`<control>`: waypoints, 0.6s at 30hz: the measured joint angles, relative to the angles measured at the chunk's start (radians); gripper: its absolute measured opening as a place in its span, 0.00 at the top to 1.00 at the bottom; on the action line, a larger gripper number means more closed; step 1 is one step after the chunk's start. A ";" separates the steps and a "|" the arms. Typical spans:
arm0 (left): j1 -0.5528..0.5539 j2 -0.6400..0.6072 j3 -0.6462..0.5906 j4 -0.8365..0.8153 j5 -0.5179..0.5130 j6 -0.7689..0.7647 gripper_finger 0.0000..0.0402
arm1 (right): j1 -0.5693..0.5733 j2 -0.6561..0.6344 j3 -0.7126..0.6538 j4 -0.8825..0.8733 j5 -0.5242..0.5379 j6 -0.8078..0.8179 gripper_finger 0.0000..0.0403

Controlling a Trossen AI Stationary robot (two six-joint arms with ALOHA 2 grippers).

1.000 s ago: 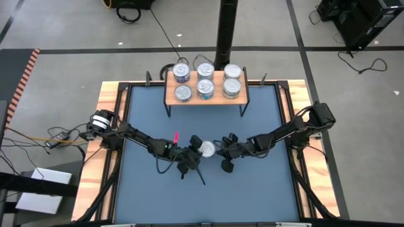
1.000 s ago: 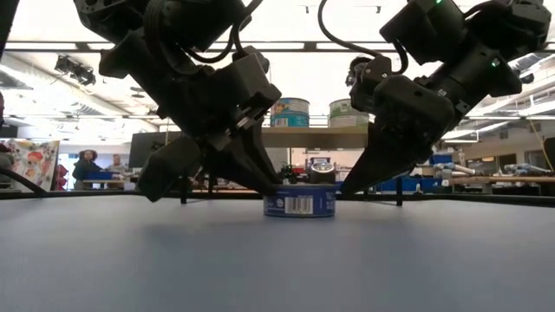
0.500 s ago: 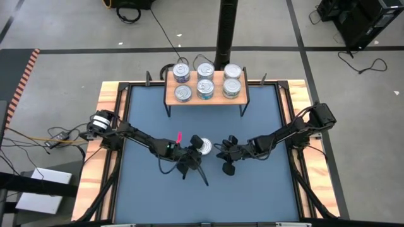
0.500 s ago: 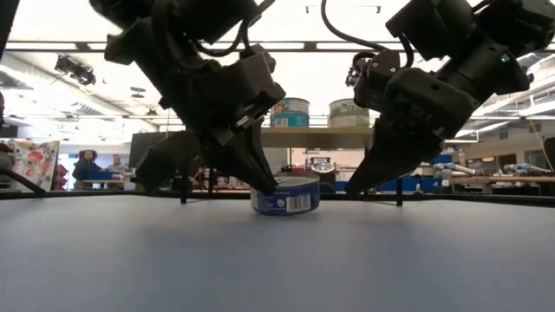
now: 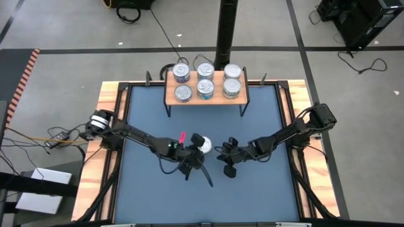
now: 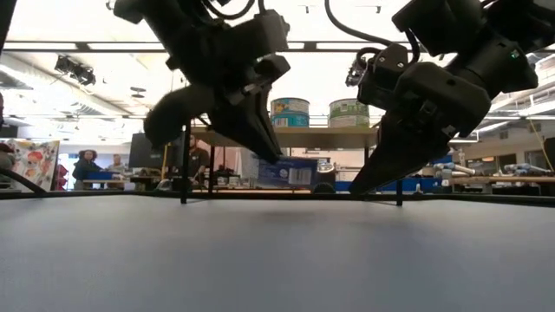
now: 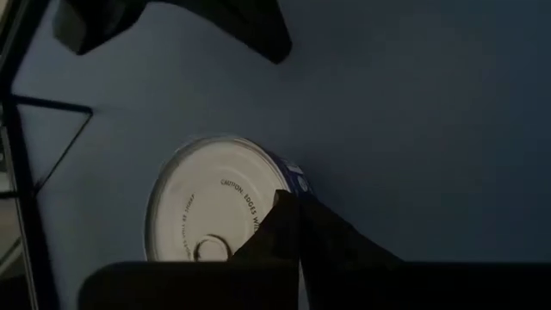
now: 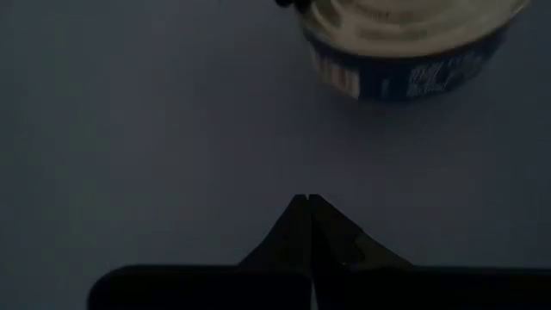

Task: Stack canned seafood by type on shelf
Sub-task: Stack the blue tuna can on top of the blue tuna can on the shelf

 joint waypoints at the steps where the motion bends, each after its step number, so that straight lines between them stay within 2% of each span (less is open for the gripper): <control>1: -0.001 -0.011 0.000 -0.009 -0.004 -0.006 1.00 | 0.002 0.000 0.000 0.000 0.001 0.000 1.00; 18: 0.017 -0.318 -0.002 -0.223 -0.069 -0.116 1.00 | 0.006 0.000 0.000 0.000 0.001 -0.001 1.00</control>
